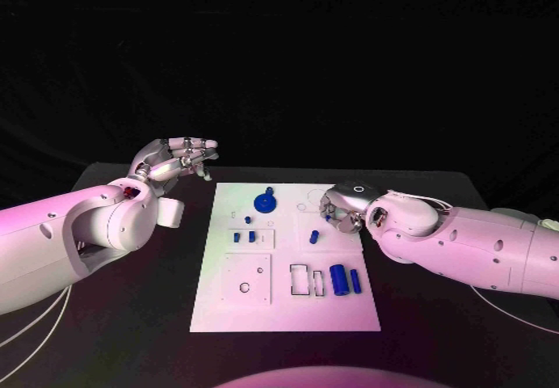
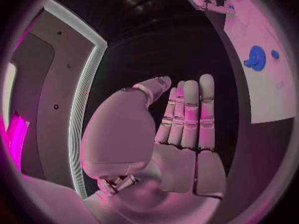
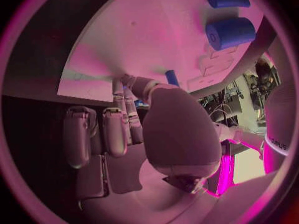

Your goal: Assemble the parts on the task board

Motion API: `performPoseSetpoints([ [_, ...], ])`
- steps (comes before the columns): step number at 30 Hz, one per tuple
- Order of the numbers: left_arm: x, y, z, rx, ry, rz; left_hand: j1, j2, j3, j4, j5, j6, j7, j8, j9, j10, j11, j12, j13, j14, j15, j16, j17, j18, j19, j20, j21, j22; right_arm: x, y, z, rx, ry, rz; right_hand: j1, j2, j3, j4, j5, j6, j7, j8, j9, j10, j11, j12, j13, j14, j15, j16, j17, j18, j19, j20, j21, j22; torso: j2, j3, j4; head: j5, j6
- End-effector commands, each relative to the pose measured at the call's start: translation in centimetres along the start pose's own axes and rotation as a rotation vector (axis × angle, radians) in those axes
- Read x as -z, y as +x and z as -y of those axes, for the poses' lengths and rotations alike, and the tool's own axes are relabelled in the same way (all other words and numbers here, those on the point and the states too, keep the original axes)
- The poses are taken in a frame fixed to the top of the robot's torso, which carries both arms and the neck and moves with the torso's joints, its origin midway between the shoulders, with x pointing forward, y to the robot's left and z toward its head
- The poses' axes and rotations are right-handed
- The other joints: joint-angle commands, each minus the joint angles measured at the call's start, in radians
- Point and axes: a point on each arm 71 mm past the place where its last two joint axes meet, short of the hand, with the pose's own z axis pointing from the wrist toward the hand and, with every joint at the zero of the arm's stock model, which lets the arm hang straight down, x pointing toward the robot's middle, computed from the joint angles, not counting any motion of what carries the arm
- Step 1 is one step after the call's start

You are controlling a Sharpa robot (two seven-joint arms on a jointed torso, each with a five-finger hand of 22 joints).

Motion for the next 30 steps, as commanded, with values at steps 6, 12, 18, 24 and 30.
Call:
performPoseSetpoints([
  [6,-0.1,-0.1,0.0,0.005,-0.01,-0.001,0.005,0.004,-0.001,-0.007,-0.001,-0.011,0.003,-0.005,-0.002,-0.015,0.001,0.007,0.002,0.005,0.0,-0.006,-0.002,0.006,0.005,0.0,-0.009,-0.003,0.5,-1.0,-0.5,-0.018,-0.027,0.122,-0.005,0.015,0.015,-0.01,0.004,0.011,-0.001,0.009,0.006,0.041,-0.03,-0.008,0.002,0.047,-0.007,0.002,-0.003,-0.022,0.045,-0.008,0.011,0.197,-0.001,0.0001,-0.0007,0.003,0.0],
  [12,-0.1,-0.1,-0.1,0.005,-0.014,0.001,0.004,0.006,-0.001,-0.006,-0.001,-0.014,0.005,-0.006,-0.003,-0.02,0.003,0.009,0.003,0.004,0.001,-0.007,-0.003,0.005,0.005,0.001,-0.01,-0.004,1.4,-1.9,-0.7,-0.067,-0.047,0.175,-0.015,0.01,0.017,-0.014,0.008,0.011,0.0,0.01,0.009,0.043,-0.03,-0.011,0.003,0.048,-0.007,0.003,-0.002,-0.023,0.046,-0.009,0.013,0.198,-0.002,-0.0005,-0.0005,0.005,0.0],
  [18,-0.2,-0.2,-0.1,0.005,-0.016,0.002,0.004,0.006,-0.001,-0.006,-0.001,-0.016,0.006,-0.007,-0.003,-0.023,0.004,0.01,0.004,0.004,0.002,-0.007,-0.003,0.005,0.005,0.001,-0.011,-0.004,2.3,-2.9,-1.4,-0.109,-0.068,0.195,-0.022,0.004,0.016,-0.017,0.008,0.012,0.0,0.012,0.013,0.046,-0.031,-0.014,0.004,0.047,-0.007,0.002,-0.003,-0.023,0.045,-0.009,0.013,0.198,-0.002,-0.0004,-0.0019,0.012,-0.001],
  [24,-0.2,-0.1,-0.1,0.006,-0.017,-0.001,0.004,0.006,-0.002,-0.006,-0.001,-0.017,0.006,-0.007,-0.004,-0.025,0.004,0.01,0.004,0.003,0.003,-0.007,-0.004,0.005,0.005,0.002,-0.012,-0.005,2.8,-3.5,-3.7,-0.162,-0.126,0.203,-0.026,0.001,0.014,-0.019,0.009,0.012,0.0,0.013,0.015,0.047,-0.031,-0.016,0.004,0.047,-0.007,0.001,-0.006,-0.023,0.045,-0.009,0.012,0.198,0.0,0.0006,-0.0025,0.027,-0.004],
  [30,-0.3,0.2,-0.2,0.008,-0.017,-0.008,0.004,0.006,-0.002,-0.006,-0.001,-0.018,0.007,-0.008,-0.004,-0.026,0.004,0.011,0.004,0.003,0.003,-0.008,-0.004,0.005,0.005,0.002,-0.012,-0.005,2.7,-3.3,-7.9,-0.215,-0.228,0.191,-0.027,0.001,0.014,-0.02,0.009,0.012,0.0,0.013,0.015,0.047,-0.031,-0.016,0.004,0.047,-0.007,0.0,-0.008,-0.023,0.045,-0.009,0.012,0.198,-0.003,-0.0008,0.0003,0.05,-0.01],
])
